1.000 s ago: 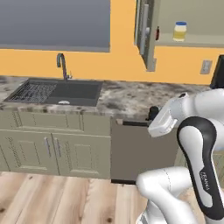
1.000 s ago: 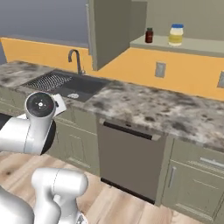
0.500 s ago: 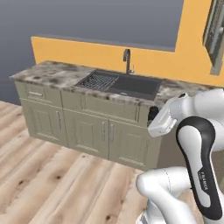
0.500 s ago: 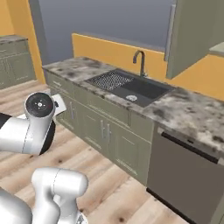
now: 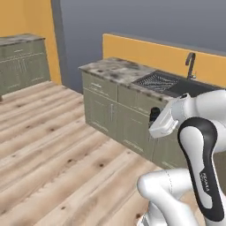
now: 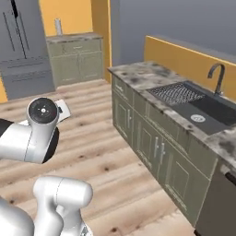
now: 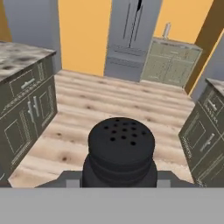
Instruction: Collect the paprika, mayonnaise, and shaker from the cabinet and place them next to the stove.
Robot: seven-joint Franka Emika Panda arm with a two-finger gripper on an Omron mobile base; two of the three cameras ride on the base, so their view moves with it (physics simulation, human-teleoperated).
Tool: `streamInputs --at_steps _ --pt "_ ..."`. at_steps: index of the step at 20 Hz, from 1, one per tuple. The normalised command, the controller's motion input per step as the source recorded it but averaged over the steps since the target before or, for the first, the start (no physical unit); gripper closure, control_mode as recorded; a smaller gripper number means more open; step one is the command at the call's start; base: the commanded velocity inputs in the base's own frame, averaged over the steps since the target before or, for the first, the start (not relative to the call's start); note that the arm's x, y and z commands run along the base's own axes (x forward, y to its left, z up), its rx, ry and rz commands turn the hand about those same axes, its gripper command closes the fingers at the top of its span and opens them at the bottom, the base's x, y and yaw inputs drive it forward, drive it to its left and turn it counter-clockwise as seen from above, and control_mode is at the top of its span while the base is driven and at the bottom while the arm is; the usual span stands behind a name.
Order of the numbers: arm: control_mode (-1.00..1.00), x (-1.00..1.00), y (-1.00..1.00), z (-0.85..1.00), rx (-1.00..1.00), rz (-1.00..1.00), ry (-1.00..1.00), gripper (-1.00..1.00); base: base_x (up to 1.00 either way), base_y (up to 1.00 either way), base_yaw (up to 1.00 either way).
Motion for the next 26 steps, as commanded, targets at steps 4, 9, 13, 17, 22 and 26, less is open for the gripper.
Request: streamInputs --at_steps 4,9,13,17,22,26 --pt "1.0 0.0 0.0 0.0 0.0 0.0 0.0 1.0 0.18 0.01 0.57" --pt "1.0 0.0 0.0 0.0 0.0 0.0 0.0 1.0 0.38 0.0 0.6" --pt "1.0 0.0 0.0 0.0 0.0 0.0 0.0 1.0 0.51 0.0 0.6" --pt "1.0 0.0 0.0 0.0 0.0 0.0 0.0 1.0 0.62 -0.01 0.59" --pt "1.0 0.0 0.0 0.0 0.0 0.0 0.0 1.0 0.54 -0.05 0.62" --pt "1.0 0.0 0.0 0.0 0.0 0.0 0.0 1.0 0.58 -0.06 0.63"
